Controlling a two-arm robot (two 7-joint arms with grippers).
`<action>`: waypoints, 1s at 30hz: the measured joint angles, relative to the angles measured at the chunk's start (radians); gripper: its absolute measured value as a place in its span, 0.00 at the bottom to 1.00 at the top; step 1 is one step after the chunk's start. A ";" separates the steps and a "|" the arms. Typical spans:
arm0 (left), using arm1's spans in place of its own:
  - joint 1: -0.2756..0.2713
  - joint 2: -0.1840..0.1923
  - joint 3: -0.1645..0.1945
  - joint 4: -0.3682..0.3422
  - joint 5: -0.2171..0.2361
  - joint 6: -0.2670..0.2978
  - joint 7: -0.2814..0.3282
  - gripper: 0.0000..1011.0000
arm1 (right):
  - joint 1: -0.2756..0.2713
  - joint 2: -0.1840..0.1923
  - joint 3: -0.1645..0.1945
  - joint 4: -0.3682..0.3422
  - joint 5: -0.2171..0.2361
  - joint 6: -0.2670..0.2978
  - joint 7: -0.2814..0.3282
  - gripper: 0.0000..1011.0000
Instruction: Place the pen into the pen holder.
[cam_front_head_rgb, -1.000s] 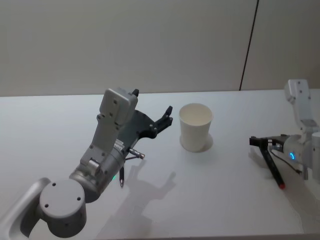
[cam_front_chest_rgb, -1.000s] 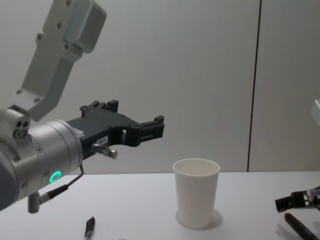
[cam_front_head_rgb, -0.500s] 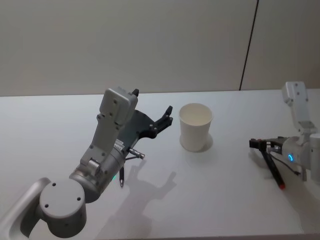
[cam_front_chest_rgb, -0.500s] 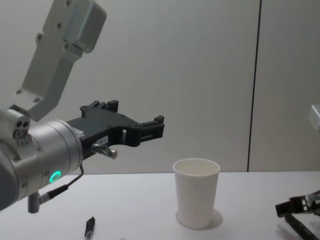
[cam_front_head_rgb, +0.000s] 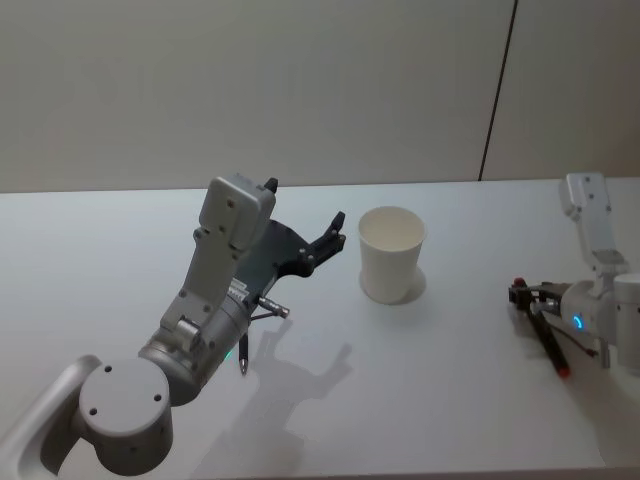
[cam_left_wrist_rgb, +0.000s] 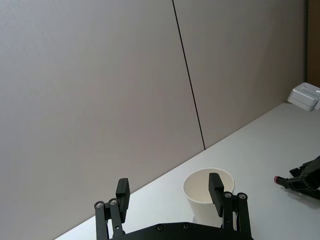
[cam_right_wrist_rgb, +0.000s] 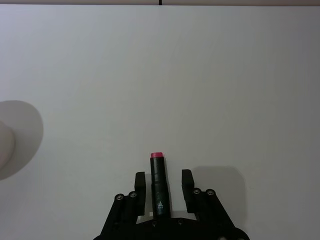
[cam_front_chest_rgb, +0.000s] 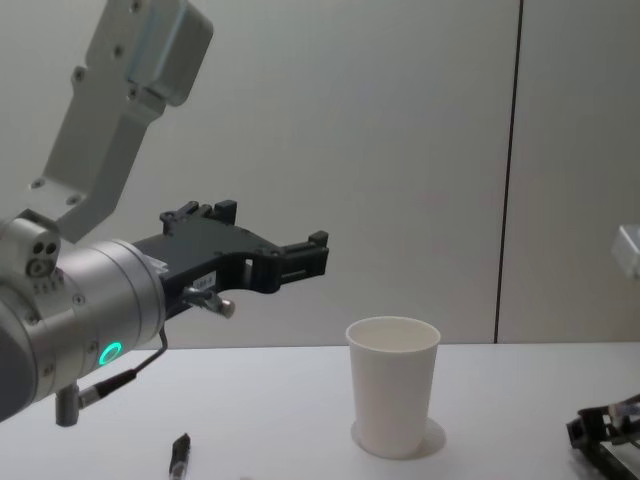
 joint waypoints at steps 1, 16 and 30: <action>0.000 0.000 0.000 0.000 0.000 0.000 0.000 0.99 | 0.001 0.000 0.000 0.005 -0.001 -0.001 0.000 0.44; 0.000 0.000 0.000 0.000 0.000 0.000 0.000 0.99 | 0.010 -0.004 0.005 0.038 -0.004 -0.019 -0.001 0.18; 0.000 0.000 0.000 0.000 0.000 0.000 0.000 0.99 | -0.013 0.001 0.013 -0.007 -0.001 -0.088 0.013 0.18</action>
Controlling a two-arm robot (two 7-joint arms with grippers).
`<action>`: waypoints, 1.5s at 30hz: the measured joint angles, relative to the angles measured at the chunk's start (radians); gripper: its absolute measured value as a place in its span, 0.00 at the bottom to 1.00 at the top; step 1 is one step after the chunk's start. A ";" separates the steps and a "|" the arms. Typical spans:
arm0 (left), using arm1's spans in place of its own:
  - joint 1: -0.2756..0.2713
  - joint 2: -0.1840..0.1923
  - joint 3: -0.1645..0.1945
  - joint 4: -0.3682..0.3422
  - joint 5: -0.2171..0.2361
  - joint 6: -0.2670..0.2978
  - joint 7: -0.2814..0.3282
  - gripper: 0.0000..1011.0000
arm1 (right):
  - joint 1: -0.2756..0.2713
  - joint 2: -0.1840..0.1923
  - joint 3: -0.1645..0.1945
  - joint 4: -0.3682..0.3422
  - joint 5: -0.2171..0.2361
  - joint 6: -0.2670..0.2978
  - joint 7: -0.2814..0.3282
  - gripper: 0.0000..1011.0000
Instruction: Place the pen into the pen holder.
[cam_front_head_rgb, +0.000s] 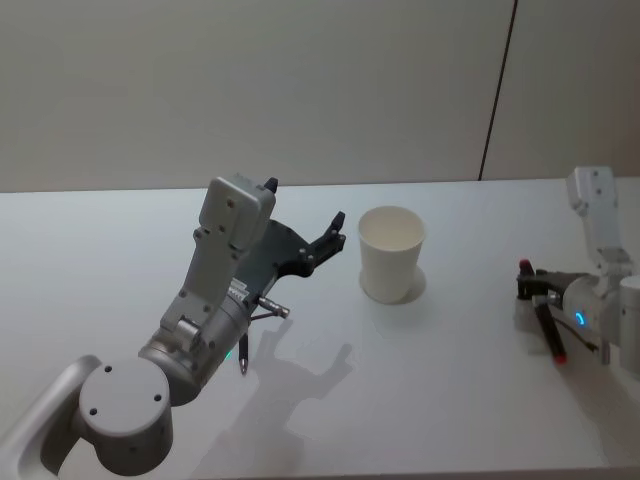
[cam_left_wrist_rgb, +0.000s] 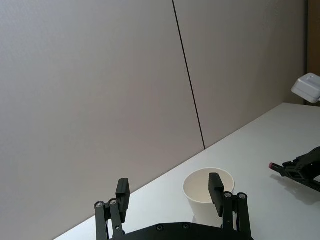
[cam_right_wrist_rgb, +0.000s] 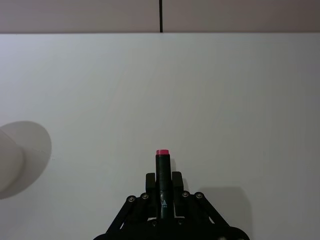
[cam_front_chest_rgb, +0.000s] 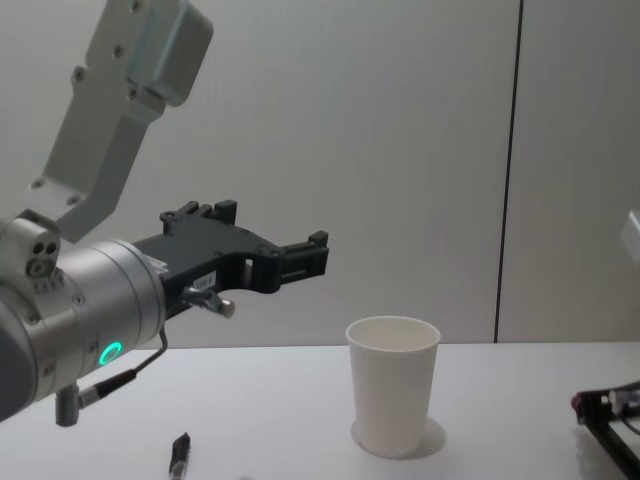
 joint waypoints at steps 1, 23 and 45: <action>0.000 0.000 0.000 0.000 0.000 0.000 0.000 0.99 | -0.005 0.001 0.001 -0.012 0.000 -0.013 0.003 0.18; 0.000 0.000 0.000 0.000 0.000 0.000 0.000 0.99 | -0.086 0.010 -0.003 -0.171 0.005 -0.230 0.019 0.18; 0.000 0.000 0.000 0.000 0.000 0.000 0.000 0.99 | -0.064 -0.034 -0.044 -0.150 0.005 -0.597 0.118 0.18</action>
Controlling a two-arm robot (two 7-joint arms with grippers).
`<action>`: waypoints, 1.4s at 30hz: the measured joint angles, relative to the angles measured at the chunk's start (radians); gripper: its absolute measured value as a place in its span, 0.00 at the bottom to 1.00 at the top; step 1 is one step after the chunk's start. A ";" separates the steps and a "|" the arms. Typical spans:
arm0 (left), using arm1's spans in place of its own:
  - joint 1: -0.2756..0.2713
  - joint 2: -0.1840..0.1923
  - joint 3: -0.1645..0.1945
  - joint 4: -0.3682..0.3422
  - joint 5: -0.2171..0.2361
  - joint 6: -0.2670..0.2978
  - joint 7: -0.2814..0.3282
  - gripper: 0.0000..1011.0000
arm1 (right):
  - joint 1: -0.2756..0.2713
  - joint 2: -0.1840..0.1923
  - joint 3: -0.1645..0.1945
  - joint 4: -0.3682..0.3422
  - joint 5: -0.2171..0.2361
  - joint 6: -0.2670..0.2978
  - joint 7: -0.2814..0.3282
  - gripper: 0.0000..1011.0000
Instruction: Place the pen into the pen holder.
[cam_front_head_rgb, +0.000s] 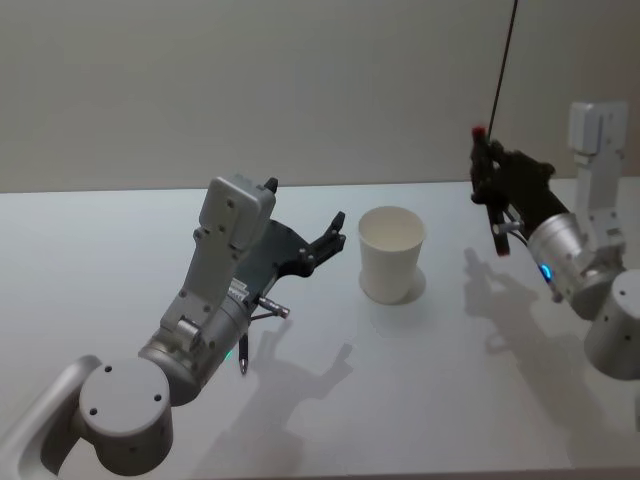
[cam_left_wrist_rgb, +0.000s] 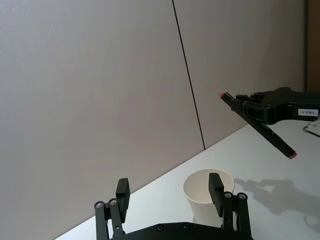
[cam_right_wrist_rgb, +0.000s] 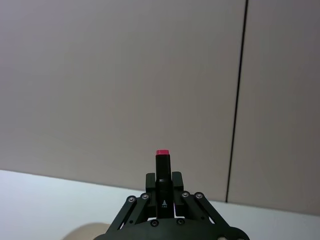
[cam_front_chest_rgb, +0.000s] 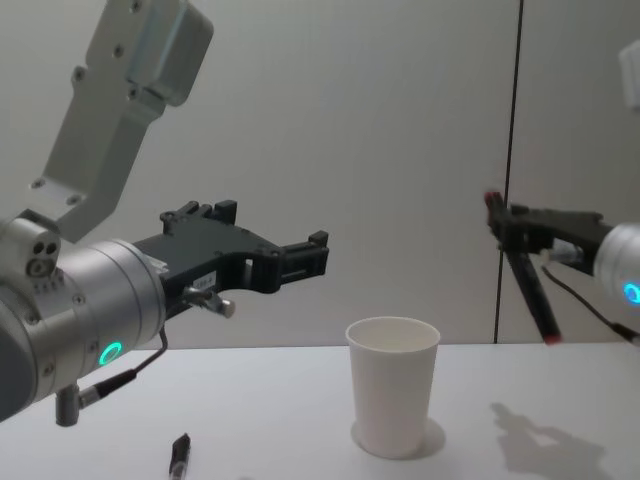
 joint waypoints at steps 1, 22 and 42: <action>0.000 0.000 0.000 0.000 0.000 0.000 0.000 0.99 | 0.000 0.000 0.000 0.000 0.000 0.000 0.000 0.18; 0.000 0.000 0.000 0.000 0.000 0.000 0.000 0.99 | 0.213 -0.120 -0.066 0.446 0.006 -0.504 0.114 0.18; 0.000 0.000 0.000 0.000 0.000 0.000 0.000 0.99 | 0.380 -0.201 -0.090 0.850 -0.007 -0.815 0.128 0.18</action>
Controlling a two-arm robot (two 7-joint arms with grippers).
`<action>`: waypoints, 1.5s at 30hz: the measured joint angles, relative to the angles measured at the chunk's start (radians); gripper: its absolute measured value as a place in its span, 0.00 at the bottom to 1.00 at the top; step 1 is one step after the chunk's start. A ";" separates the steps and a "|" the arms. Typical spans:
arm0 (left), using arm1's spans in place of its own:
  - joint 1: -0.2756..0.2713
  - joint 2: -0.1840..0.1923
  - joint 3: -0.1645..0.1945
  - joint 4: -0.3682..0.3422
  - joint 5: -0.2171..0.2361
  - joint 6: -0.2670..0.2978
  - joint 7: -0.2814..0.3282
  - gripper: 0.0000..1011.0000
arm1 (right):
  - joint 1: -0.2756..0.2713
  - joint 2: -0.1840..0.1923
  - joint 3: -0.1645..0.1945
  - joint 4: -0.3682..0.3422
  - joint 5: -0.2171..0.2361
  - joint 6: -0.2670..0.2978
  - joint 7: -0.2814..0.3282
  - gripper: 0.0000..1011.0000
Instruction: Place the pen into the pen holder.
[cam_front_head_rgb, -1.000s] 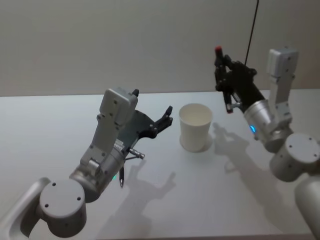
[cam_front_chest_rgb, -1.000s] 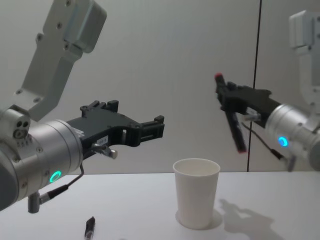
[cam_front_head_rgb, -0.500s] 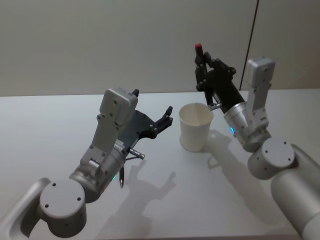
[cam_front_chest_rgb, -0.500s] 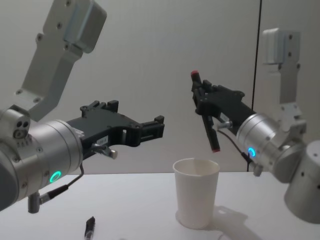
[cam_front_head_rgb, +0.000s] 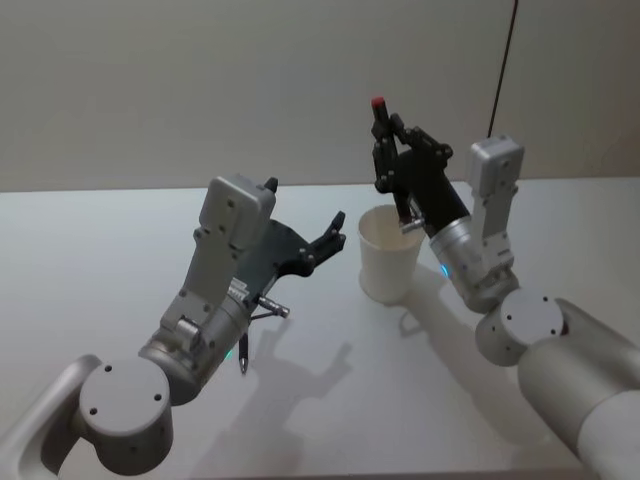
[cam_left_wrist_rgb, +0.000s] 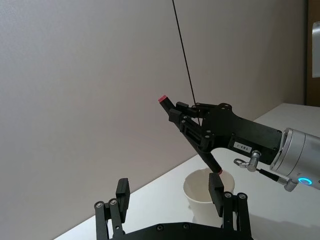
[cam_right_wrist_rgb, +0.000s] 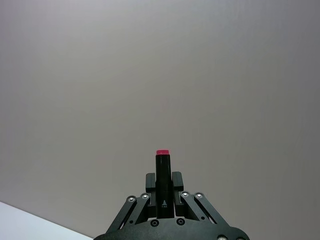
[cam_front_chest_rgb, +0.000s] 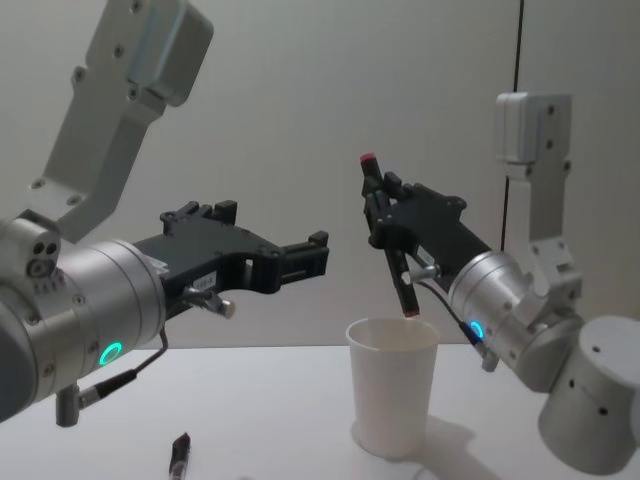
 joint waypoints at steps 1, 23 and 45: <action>0.000 0.000 0.000 0.000 0.000 0.000 0.000 0.99 | 0.011 -0.005 0.000 0.027 -0.001 -0.017 0.000 0.18; 0.000 0.000 0.000 0.000 0.000 0.000 0.000 0.99 | 0.075 -0.039 -0.007 0.214 -0.034 -0.151 -0.036 0.19; 0.000 0.000 0.000 0.000 0.000 0.000 0.000 0.99 | 0.077 -0.037 -0.017 0.251 -0.086 -0.165 -0.091 0.85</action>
